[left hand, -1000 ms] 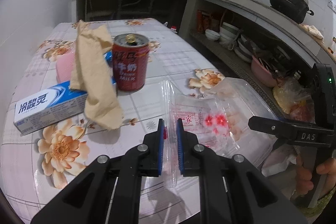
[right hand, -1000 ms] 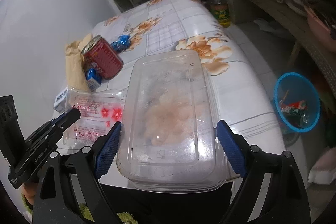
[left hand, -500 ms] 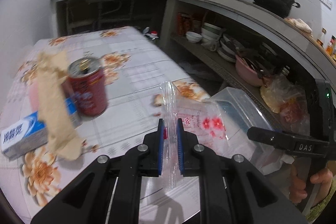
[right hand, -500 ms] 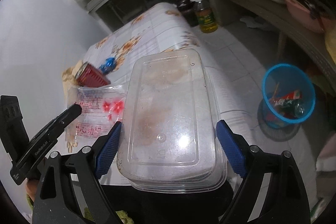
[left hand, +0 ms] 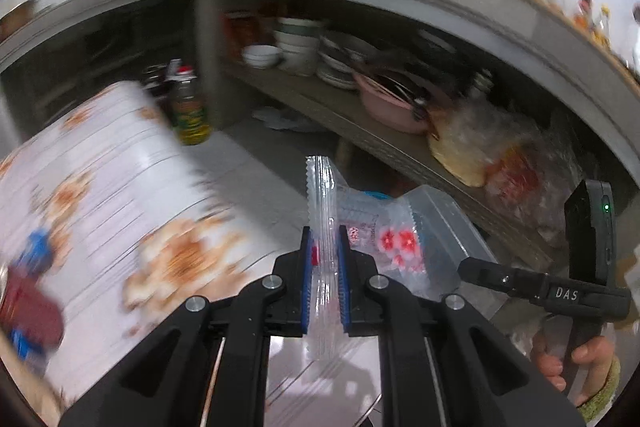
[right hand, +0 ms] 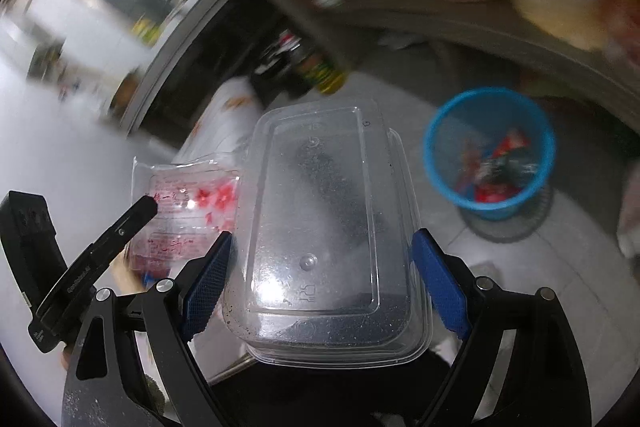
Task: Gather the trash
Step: 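Hold both items over the blue wastebasket and open both grippers, then return both grippers to the table over the remaining trash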
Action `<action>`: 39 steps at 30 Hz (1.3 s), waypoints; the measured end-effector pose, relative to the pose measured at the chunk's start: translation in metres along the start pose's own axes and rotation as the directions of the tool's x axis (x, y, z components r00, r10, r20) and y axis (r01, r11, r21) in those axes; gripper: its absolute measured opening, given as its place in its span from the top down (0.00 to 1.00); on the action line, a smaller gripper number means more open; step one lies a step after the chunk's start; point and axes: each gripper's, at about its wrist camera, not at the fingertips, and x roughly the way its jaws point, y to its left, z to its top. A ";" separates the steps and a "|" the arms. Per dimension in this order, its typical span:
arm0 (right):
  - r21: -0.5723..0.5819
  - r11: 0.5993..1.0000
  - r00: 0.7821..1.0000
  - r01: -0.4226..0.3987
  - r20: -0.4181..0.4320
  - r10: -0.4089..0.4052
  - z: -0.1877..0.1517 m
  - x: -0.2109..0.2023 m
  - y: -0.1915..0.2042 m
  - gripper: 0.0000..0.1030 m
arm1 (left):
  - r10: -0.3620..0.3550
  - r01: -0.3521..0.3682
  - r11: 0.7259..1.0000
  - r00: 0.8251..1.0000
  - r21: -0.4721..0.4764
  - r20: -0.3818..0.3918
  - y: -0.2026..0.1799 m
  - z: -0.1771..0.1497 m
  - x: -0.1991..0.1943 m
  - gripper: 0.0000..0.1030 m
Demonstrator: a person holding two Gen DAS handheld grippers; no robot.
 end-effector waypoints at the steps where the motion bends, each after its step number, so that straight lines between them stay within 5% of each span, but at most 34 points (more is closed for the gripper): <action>1: 0.033 0.999 1.000 0.010 0.010 -0.010 0.005 -0.001 -0.015 0.19 | -0.017 0.018 0.999 1.000 0.027 -0.023 -0.011 0.009 0.016 0.90; 11: 0.220 0.971 0.995 0.097 -0.006 -0.099 0.045 0.048 -0.113 0.19 | -0.017 0.072 0.978 0.962 0.193 -0.273 -0.086 0.051 0.180 0.90; 16: 0.257 0.955 0.989 0.147 -0.016 -0.148 0.070 0.100 -0.138 0.17 | 0.001 0.057 0.981 0.955 0.186 -0.298 -0.087 0.066 0.244 0.87; 18: 0.261 0.952 0.987 0.158 -0.006 -0.162 0.079 0.118 -0.149 0.15 | -0.008 0.062 0.984 0.952 0.167 -0.307 -0.083 0.073 0.270 0.76; 20: 0.261 0.948 0.983 0.182 -0.017 -0.184 0.085 0.139 -0.159 0.13 | 0.009 0.045 0.987 0.940 0.151 -0.342 -0.080 0.076 0.293 0.55; 22: 0.271 0.939 0.977 0.212 -0.046 -0.208 0.085 0.159 -0.170 0.13 | 0.010 0.040 0.992 0.925 0.124 -0.380 -0.076 0.075 0.313 0.53; 31: 0.265 0.943 0.978 0.204 -0.022 -0.205 0.054 0.135 -0.177 0.13 | -0.052 0.084 0.994 0.927 0.070 -0.370 -0.069 0.075 0.291 0.53; 39: 0.243 0.950 0.978 0.194 0.021 -0.205 0.034 0.088 -0.160 0.13 | -0.109 0.125 0.991 0.949 0.037 -0.295 -0.070 0.074 0.201 0.53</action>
